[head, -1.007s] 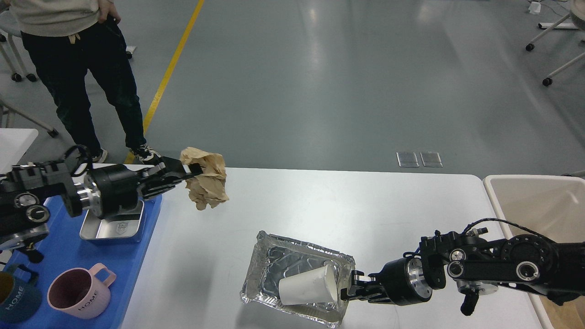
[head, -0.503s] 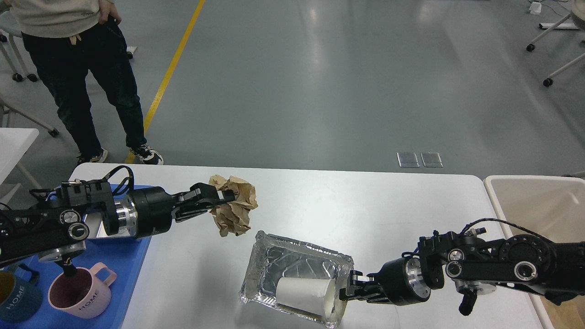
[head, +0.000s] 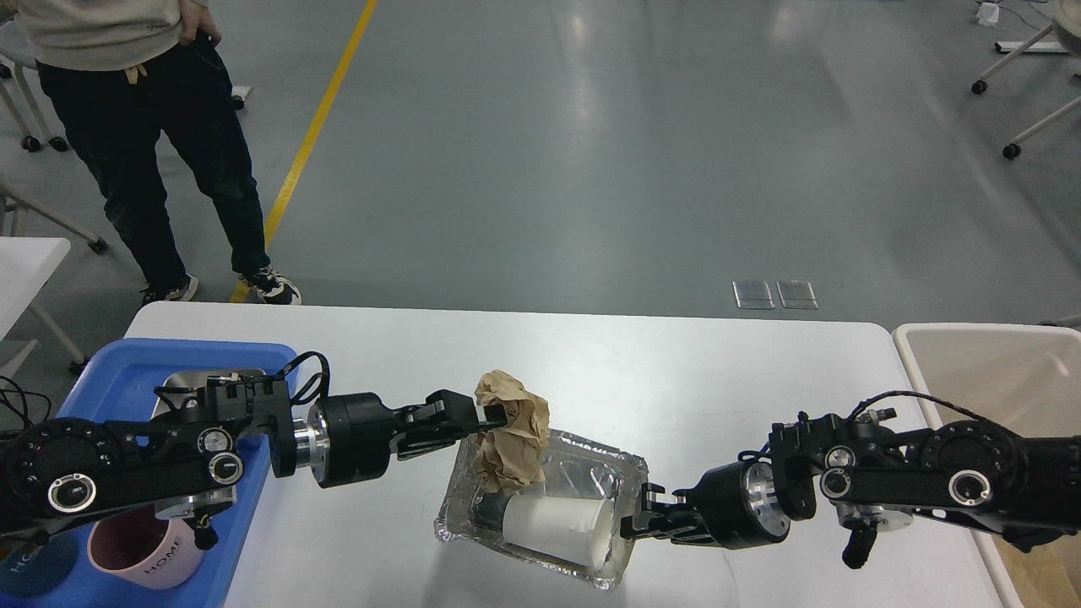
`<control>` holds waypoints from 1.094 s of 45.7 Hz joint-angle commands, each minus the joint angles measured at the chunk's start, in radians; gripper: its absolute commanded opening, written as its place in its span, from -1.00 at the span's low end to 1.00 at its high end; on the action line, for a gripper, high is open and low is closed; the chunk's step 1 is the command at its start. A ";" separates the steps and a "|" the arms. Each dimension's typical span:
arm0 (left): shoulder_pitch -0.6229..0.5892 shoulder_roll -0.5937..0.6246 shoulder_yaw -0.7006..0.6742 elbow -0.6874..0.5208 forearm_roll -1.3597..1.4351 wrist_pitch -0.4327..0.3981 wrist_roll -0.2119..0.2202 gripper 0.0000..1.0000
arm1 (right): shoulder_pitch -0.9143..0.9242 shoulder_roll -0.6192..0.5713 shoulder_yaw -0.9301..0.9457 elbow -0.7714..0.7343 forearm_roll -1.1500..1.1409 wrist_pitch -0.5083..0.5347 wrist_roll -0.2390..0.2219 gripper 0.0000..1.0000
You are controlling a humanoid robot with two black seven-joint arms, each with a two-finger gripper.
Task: Tidy desktop
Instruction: 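Swing the crumpled paper over the foil tray and release it, then carry the foil tray with the right gripper and tip it into the bin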
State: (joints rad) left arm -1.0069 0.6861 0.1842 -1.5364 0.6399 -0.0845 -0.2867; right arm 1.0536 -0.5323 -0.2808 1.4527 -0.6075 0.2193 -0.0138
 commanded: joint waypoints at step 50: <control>0.051 0.055 -0.038 0.070 -0.035 0.071 0.003 0.87 | -0.009 -0.028 0.035 0.011 0.002 -0.021 0.000 -1.00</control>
State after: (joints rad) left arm -0.9774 0.7098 0.1477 -1.4658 0.6047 -0.0141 -0.2793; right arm 1.0519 -0.5470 -0.2730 1.4572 -0.6060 0.2091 -0.0138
